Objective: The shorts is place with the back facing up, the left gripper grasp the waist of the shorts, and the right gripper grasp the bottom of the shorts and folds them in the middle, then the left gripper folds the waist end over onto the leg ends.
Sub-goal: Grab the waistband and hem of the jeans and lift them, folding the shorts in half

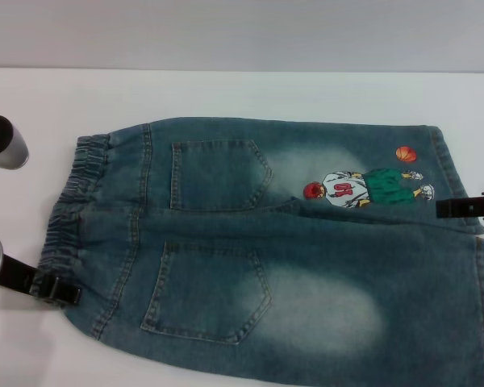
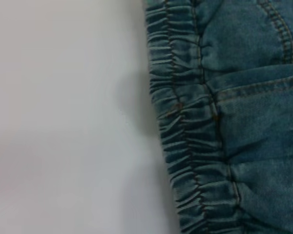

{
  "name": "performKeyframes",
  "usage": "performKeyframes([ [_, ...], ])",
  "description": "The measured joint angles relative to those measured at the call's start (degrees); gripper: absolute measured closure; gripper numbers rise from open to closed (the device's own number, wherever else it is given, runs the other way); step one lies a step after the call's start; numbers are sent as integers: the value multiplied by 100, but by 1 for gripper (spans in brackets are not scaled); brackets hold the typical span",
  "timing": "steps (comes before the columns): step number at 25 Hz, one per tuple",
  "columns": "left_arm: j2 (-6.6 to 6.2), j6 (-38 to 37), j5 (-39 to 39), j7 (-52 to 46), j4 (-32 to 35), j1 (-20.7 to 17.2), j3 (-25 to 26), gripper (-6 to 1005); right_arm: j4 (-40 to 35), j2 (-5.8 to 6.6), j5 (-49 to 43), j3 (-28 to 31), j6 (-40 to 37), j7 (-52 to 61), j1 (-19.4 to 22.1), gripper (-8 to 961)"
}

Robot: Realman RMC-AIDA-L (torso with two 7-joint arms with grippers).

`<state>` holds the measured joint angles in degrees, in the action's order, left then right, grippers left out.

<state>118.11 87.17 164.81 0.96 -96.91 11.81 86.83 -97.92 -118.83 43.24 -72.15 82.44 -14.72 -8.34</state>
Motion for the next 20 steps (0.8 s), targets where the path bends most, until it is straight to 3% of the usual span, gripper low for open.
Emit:
performKeyframes([
  [20,2,18,-50,1,351,269,-75,135,19,9,-18,0,10,-12,-27,238],
])
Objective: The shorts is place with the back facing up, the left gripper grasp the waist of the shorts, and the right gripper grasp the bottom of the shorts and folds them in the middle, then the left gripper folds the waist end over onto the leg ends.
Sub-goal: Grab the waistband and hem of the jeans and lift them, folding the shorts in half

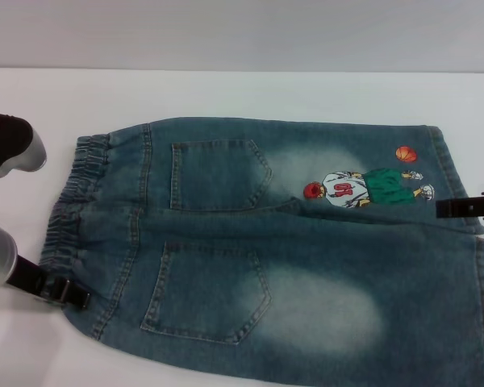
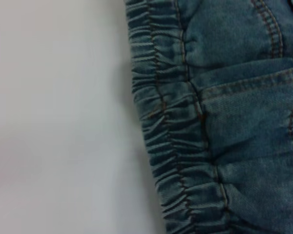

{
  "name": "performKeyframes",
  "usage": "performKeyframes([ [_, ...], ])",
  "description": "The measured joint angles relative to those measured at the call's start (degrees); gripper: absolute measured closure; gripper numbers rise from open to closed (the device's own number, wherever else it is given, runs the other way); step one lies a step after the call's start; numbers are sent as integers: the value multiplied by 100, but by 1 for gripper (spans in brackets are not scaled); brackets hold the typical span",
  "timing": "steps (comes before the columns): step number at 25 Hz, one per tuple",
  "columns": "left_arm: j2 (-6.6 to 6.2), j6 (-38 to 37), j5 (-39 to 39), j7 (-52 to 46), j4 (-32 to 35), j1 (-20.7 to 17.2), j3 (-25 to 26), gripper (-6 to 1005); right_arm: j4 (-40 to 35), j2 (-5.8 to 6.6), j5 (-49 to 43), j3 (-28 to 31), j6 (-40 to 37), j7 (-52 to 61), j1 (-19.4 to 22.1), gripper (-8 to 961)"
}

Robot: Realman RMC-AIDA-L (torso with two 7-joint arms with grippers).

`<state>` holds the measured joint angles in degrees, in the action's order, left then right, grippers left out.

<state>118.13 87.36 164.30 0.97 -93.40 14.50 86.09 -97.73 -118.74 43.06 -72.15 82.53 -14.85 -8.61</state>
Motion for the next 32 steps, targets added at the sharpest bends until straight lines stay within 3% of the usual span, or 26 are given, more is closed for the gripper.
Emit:
performKeyframes([
  [23,-9,112,-91,15,-147,59,-74,249,52,9,0,7,16,-2,-72,238],
  [32,-9,118,-61,-12,-140,33,-98,641,52,9,1,19,51,-23,-44,238],
])
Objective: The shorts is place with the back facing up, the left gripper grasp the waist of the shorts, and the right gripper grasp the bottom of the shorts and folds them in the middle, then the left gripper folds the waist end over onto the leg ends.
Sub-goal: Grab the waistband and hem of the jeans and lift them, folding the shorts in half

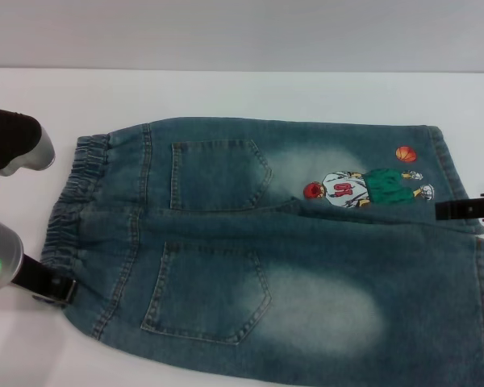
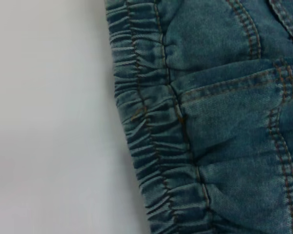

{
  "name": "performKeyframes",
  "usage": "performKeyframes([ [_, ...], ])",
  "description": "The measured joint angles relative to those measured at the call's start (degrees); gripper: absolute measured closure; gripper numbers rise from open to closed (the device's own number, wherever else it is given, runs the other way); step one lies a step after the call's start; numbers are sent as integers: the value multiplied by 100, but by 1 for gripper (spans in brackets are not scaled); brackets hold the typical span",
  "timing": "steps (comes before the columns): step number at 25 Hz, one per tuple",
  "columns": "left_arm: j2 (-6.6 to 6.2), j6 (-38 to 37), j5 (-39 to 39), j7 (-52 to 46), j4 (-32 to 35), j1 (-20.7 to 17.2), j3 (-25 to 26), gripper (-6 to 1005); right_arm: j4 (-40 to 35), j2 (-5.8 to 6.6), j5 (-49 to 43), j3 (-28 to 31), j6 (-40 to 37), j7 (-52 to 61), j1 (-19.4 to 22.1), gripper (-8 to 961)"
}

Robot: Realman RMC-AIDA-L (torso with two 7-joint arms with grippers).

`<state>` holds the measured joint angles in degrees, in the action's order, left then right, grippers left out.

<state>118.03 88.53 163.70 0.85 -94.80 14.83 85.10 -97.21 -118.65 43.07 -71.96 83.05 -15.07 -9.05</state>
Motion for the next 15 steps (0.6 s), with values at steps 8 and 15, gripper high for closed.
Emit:
performKeyframes([
  [8,0,106,19,-43,-204,-11,31,919,7,0,0,-12,2,-4,14,238],
  [15,-7,114,169,-143,-171,-7,16,976,18,-8,0,-17,-11,-5,27,238],
])
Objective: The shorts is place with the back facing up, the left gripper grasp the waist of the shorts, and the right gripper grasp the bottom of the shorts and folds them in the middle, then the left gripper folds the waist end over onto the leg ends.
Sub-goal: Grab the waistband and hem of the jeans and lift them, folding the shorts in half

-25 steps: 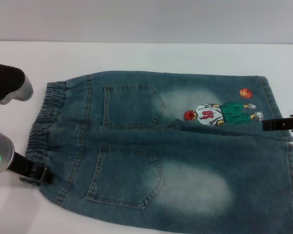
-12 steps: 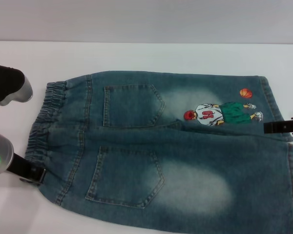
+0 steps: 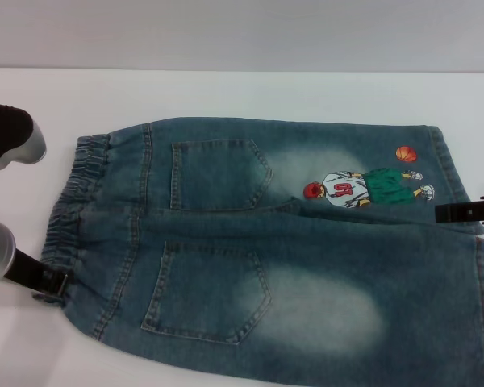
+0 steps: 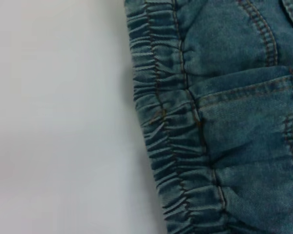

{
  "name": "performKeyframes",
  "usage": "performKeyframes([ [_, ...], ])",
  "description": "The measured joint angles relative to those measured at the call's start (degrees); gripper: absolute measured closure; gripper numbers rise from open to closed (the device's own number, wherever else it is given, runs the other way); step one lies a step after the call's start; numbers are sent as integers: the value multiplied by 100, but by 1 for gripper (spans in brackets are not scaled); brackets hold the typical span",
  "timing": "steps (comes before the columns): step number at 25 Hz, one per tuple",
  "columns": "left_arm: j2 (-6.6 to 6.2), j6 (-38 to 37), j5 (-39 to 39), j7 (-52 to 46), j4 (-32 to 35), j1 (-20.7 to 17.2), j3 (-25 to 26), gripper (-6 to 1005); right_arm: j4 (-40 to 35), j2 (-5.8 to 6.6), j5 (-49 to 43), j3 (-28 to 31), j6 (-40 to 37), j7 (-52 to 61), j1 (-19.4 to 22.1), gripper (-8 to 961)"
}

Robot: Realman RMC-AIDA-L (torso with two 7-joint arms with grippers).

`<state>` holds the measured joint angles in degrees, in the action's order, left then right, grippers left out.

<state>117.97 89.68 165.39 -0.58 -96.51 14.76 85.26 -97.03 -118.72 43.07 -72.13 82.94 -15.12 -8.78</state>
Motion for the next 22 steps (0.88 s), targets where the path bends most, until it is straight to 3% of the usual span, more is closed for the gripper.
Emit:
performKeyframes([
  [3,-3,-31,21,-1,53,14,-5,1001,0,-1,0,-1,-10,0,0,238],
  [5,-3,-29,21,4,72,23,12,855,1,-2,0,-2,-26,0,-1,238],
  [11,-3,-27,18,-5,73,35,15,694,207,-2,-22,-3,-46,0,-92,238],
  [16,-2,-37,15,-6,193,113,29,405,298,4,-53,7,-58,-19,-164,238],
  [22,-2,-48,12,-10,364,186,33,302,370,10,-57,36,-54,-62,-230,239],
])
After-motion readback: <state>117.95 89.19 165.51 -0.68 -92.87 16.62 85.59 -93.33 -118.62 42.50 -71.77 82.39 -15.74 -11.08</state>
